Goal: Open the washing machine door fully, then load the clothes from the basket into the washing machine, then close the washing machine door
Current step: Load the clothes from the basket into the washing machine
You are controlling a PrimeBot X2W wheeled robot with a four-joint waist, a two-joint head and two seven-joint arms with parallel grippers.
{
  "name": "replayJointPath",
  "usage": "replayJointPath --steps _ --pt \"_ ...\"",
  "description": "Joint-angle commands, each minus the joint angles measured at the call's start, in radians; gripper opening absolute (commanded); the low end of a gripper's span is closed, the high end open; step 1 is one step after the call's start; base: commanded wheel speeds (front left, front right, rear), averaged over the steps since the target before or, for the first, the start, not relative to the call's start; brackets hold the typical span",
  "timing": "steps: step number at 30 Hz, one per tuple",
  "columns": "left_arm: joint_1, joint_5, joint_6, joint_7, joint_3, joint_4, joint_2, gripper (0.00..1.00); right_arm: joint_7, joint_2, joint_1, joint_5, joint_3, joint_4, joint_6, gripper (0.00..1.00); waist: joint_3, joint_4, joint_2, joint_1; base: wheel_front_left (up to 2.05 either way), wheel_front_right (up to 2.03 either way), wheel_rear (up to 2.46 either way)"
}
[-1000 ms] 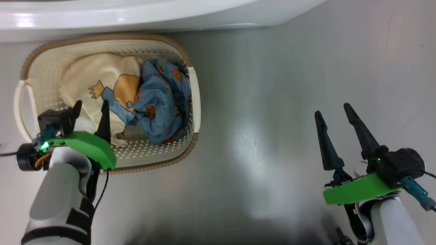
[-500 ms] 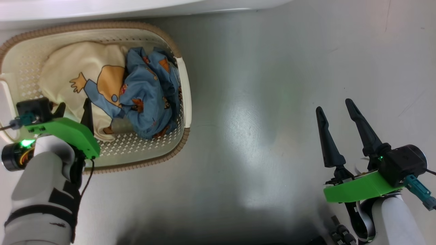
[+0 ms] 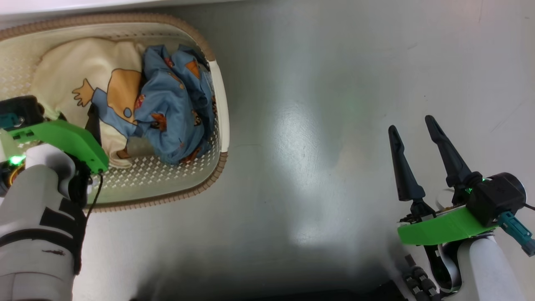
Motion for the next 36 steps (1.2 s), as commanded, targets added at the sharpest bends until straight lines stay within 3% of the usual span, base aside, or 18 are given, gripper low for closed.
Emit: replayJointPath --steps 1,10,11,12,13,20,36 --pt "0.025 -0.011 -0.001 0.011 0.015 0.002 0.053 1.00 -0.012 0.005 0.028 0.002 0.028 -0.021 0.001 1.00 0.008 -0.005 0.0000 0.0000 0.00 0.00 0.00" --pt "-0.006 -0.027 -0.002 0.087 -0.037 0.013 0.058 1.00 -0.012 0.005 0.035 0.008 0.034 -0.028 0.001 1.00 0.026 -0.015 0.0000 0.0000 0.00 0.00 0.00" --pt "-0.008 -0.028 -0.002 0.099 -0.047 0.014 0.057 0.87 -0.012 0.005 0.035 0.009 0.034 -0.027 0.001 1.00 0.026 -0.016 0.0000 0.0000 0.00 0.00 0.00" --pt "-0.008 -0.033 -0.002 0.109 -0.053 0.015 0.056 0.38 -0.012 0.005 0.035 0.009 0.034 -0.027 0.001 1.00 0.026 -0.016 0.0000 0.0000 0.00 0.00 0.00" --pt "-0.008 -0.034 -0.002 0.116 -0.064 0.015 0.058 0.00 -0.012 0.005 0.035 0.010 0.035 -0.026 0.001 1.00 0.026 -0.018 0.0000 0.0000 0.00 0.00 0.00" --pt "0.010 -0.073 -0.002 0.135 -0.105 0.005 0.047 0.00 -0.012 0.005 0.027 0.010 0.030 -0.027 0.001 1.00 0.013 -0.022 0.0000 0.0000 0.00 0.00 0.00" --pt "0.154 -0.144 -0.002 -0.097 -0.200 -0.065 0.050 0.00 -0.012 0.005 0.026 0.001 0.023 0.003 0.001 1.00 -0.152 0.006 0.0000 0.0000 0.00 0.00 0.00"
